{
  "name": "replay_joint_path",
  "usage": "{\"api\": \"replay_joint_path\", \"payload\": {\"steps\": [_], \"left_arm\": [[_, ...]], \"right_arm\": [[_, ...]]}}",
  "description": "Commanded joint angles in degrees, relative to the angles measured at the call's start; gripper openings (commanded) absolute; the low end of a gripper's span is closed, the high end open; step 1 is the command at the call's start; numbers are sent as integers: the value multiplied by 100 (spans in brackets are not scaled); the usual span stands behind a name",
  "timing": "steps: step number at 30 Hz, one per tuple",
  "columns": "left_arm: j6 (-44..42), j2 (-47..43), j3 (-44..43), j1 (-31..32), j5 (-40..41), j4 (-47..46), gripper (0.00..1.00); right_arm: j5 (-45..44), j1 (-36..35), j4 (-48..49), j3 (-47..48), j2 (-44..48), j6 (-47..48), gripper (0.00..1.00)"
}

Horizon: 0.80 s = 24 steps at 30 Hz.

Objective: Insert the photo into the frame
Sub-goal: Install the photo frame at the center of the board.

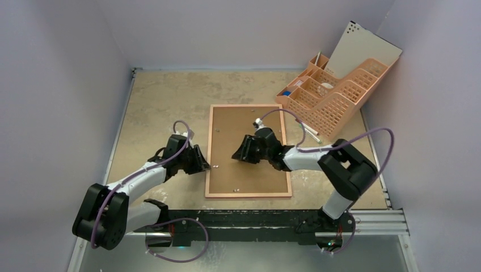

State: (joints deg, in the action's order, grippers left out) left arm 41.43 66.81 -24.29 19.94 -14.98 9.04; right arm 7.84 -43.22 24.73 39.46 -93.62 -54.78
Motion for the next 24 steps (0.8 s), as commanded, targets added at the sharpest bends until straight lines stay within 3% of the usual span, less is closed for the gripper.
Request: {"api": "replay_joint_path", "payload": {"steps": [1, 6, 18, 24], "left_arm": [[58, -226, 98, 9, -146, -116, 36], [89, -325, 179, 9, -180, -207, 40], [209, 129, 411, 9, -280, -418, 8], [199, 139, 382, 10, -216, -363, 0]], "right_arm": [[322, -366, 324, 764, -597, -123, 40], [505, -598, 220, 1328, -1181, -90, 41], [821, -852, -1, 1751, -1716, -88, 35], [969, -943, -248, 1819, -1760, -95, 24]]}}
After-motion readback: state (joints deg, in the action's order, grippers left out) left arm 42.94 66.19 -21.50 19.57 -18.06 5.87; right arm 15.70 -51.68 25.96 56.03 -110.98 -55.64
